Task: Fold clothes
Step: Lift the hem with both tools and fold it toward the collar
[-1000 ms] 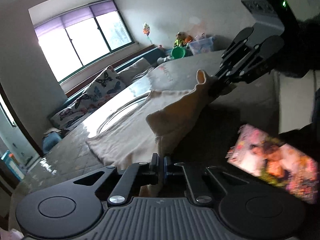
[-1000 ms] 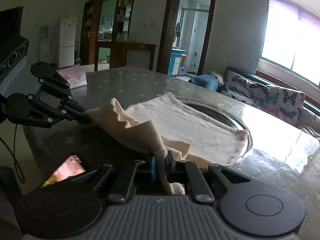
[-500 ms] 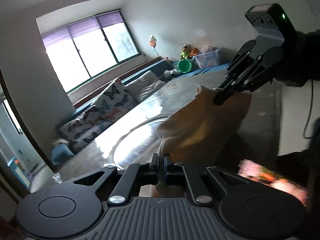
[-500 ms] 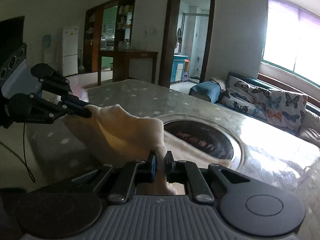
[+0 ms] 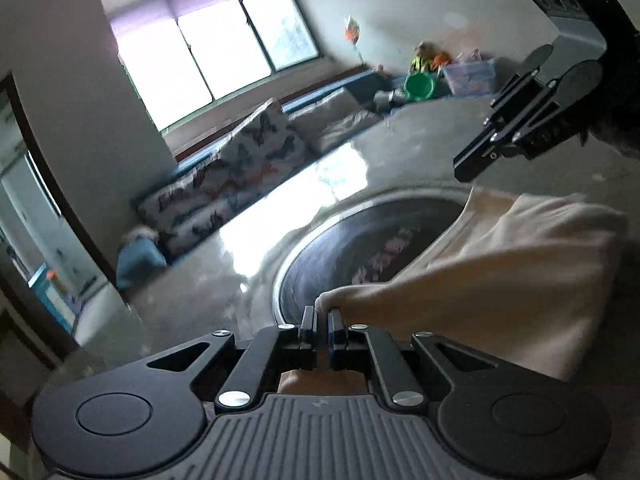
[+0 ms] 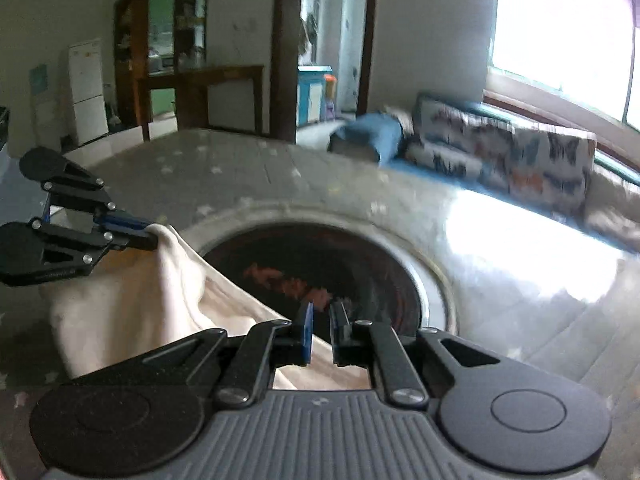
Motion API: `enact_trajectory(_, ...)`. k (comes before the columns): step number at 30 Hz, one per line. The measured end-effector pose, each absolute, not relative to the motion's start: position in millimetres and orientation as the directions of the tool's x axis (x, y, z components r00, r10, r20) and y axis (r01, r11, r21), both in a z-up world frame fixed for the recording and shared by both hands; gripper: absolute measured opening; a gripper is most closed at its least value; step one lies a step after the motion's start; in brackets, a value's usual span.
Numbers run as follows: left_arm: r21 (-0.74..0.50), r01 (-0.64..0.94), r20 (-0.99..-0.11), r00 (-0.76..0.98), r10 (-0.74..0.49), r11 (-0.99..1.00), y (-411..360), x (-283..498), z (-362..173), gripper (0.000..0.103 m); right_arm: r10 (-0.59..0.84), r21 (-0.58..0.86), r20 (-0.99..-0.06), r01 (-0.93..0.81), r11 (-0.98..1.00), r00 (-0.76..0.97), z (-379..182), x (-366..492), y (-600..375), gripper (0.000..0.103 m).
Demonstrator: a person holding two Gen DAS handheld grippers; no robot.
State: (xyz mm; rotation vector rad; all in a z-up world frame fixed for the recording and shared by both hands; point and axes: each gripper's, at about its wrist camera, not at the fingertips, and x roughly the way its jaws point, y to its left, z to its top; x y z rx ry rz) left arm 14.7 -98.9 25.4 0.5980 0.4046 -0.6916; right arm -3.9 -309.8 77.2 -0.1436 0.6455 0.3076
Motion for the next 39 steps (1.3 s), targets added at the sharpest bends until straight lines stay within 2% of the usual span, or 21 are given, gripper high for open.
enact_trajectory(5, 0.381, 0.712, -0.563, 0.685, -0.463, 0.59, -94.2, 13.3, 16.2, 0.008, 0.345, 0.093, -0.638, -0.376, 0.922, 0.689, 62.7, 3.2, -316.1, 0.015)
enact_trajectory(9, 0.379, 0.714, -0.565, 0.683, -0.463, 0.589, -94.3, 11.9, 17.0, 0.009, 0.421, 0.18, -0.659, -0.413, 0.893, 0.623, 49.8, 6.7, -314.7, 0.024)
enact_trajectory(12, 0.38, 0.714, -0.566, 0.682, -0.463, 0.588, -96.4, 11.0, 15.6, 0.009, 0.432, 0.183, -0.682, -0.434, 0.882, 0.59, 40.0, 5.0, -307.7, 0.033)
enact_trajectory(19, 0.383, 0.709, -0.552, 0.69, -0.469, 0.592, -97.0, 9.5, 18.6, 0.009, 0.415, 0.164, -0.678, -0.425, 0.89, 0.607, 31.9, 4.9, -305.7, 0.035)
enact_trajectory(21, 0.384, 0.708, -0.55, 0.691, -0.469, 0.593, -96.9, 9.6, 19.5, 0.009, 0.421, 0.171, -0.674, -0.426, 0.889, 0.608, 31.5, 5.0, -305.0, 0.035)
enact_trajectory(22, 0.386, 0.707, -0.549, 0.693, -0.468, 0.593, -96.8, 9.4, 19.4, 0.009, 0.42, 0.167, -0.674, -0.428, 0.888, 0.608, 31.8, 4.7, -303.7, 0.032)
enact_trajectory(23, 0.389, 0.705, -0.548, 0.694, -0.467, 0.593, -97.0, 8.7, 19.4, 0.009, 0.417, 0.162, -0.674, -0.429, 0.889, 0.61, 32.1, 3.8, -303.0, 0.027)
enact_trajectory(24, 0.391, 0.704, -0.546, 0.696, -0.467, 0.592, -97.2, 7.4, 20.0, 0.009, 0.409, 0.151, -0.672, -0.427, 0.892, 0.617, 34.4, 1.9, -301.9, 0.016)
enact_trajectory(25, 0.397, 0.701, -0.542, 0.7, -0.465, 0.593, -97.6, 5.5, 21.2, 0.009, 0.402, 0.141, -0.67, -0.425, 0.894, 0.624, 36.8, -0.1, -300.7, 0.01)
enact_trajectory(27, 0.41, 0.689, -0.527, 0.714, -0.461, 0.597, -97.5, 1.4, 25.7, 0.008, 0.386, 0.118, -0.663, -0.42, 0.9, 0.641, 42.0, -4.2, -298.4, 0.009)
enact_trajectory(33, 0.446, 0.644, -0.45, 0.762, -0.467, 0.621, -101.9, 4.4, 42.4, 0.008, 0.312, 0.006, -0.557, -0.372, 0.928, 0.77, 73.5, -11.1, -299.7, 0.009)
enact_trajectory(35, 0.458, 0.634, -0.458, 0.769, -0.446, 0.623, -109.2, 11.8, 35.1, 0.009, 0.274, -0.017, -0.56, -0.342, 0.939, 0.782, 67.4, -1.6, -298.5, 0.009)
enact_trajectory(39, 0.446, 0.639, -0.536, 0.751, -0.385, 0.627, -122.6, 29.2, 7.7, 0.012, 0.218, -0.028, -0.614, -0.296, 0.955, 0.758, 34.7, 15.1, -295.2, 0.011)
